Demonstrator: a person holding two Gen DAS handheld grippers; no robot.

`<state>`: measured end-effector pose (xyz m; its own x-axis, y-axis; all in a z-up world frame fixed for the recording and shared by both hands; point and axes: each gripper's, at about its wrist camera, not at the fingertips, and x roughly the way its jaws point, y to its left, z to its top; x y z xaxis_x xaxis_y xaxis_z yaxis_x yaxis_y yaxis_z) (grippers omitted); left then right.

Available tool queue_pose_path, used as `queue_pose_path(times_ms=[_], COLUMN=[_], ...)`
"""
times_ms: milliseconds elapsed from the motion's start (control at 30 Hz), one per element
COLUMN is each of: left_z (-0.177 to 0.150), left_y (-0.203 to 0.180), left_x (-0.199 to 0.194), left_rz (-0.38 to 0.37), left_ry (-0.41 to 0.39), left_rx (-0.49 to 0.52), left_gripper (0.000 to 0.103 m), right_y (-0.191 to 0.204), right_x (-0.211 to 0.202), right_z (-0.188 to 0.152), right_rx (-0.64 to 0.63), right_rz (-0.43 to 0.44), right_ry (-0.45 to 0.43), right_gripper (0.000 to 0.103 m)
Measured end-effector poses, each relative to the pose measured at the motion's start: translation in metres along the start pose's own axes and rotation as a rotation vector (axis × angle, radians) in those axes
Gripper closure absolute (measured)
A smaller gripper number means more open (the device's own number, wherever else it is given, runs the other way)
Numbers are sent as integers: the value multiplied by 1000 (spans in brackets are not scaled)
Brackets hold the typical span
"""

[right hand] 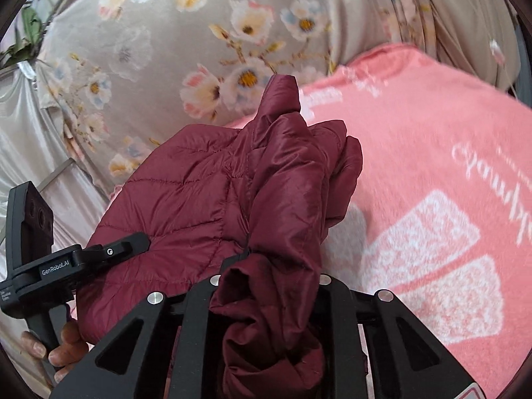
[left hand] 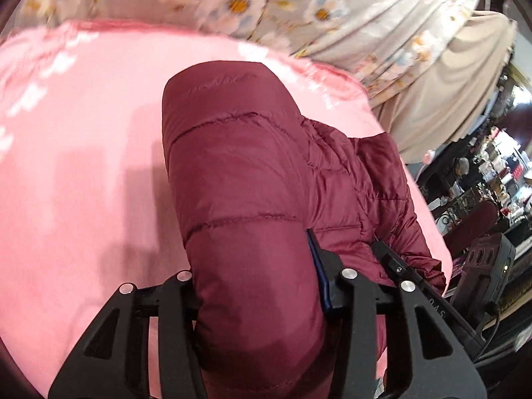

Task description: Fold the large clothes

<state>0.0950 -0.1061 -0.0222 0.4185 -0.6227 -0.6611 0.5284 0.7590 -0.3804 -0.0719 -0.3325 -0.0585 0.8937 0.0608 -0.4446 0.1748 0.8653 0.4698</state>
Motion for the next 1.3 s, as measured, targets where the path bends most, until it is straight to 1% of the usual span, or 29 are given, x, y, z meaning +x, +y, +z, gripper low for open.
queue_pose_path(times_ms=[267, 367, 467, 567, 633, 967, 1067, 1300], left_z=[36, 49, 55, 60, 60, 74, 81, 97], left_y=[-24, -32, -33, -30, -21, 7, 20, 62], left_x=[-63, -86, -108, -128, -142, -178, -188, -199], left_rz=[-30, -36, -30, -25, -14, 49, 63, 61], left_ry=[-171, -240, -295, -348, -374, -471, -505, -558], left_rx=[108, 151, 181, 203, 213, 265, 275, 264], left_gripper=[60, 60, 60, 59, 59, 59, 59, 59], right_y=[57, 73, 94, 110, 118, 165, 181, 214], right_x=[-42, -51, -55, -52, -51, -24, -13, 19], right_z=[33, 44, 55, 61, 64, 79, 81, 82], right_rx=[-110, -141, -190, -234, -247, -300, -319, -375], right_rz=[3, 16, 24, 26, 36, 96, 112, 141], right_ry=[-223, -273, -318, -339, -342, -387, -401, -409], right_gripper=[84, 84, 84, 84, 84, 84, 84, 84])
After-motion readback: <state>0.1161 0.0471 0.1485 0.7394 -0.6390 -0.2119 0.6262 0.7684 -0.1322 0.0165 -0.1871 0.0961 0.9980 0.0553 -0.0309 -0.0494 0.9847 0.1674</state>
